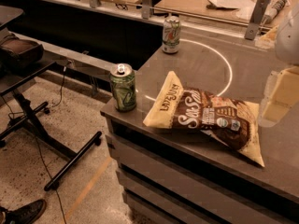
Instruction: Move brown chip bag near 7up can
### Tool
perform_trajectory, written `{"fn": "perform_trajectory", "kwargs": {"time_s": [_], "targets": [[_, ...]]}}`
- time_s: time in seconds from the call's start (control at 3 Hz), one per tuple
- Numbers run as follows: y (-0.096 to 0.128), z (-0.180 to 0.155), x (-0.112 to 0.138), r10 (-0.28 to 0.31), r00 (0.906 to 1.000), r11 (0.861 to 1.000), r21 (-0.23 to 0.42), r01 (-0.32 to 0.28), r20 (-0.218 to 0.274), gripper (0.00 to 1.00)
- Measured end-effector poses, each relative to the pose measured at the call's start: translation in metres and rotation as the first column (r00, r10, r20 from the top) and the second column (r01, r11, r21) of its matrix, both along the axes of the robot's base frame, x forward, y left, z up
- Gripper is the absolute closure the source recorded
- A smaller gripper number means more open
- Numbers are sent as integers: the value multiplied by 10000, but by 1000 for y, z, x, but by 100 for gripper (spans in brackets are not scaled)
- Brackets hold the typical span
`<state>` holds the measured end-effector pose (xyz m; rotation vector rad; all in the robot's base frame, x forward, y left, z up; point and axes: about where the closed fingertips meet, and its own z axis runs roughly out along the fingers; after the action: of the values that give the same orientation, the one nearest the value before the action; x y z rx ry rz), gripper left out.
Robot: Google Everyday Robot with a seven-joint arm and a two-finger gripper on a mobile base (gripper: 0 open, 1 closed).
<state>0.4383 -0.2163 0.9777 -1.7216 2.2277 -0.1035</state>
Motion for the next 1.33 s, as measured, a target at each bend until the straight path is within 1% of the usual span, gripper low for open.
{"fn": "perform_trajectory", "kwargs": {"time_s": [0.33, 0.67, 1.0, 1.33], "targets": [[0, 0, 0, 0, 10000, 10000, 0, 0, 2, 0], [-1, -25, 6, -294, 9983, 9995, -107, 289, -508, 0], [3, -71, 18, -468, 9901, 9989, -41, 467, -1320, 0], [5, -113, 28, -718, 9788, 9971, 110, 753, -1919, 0]]}}
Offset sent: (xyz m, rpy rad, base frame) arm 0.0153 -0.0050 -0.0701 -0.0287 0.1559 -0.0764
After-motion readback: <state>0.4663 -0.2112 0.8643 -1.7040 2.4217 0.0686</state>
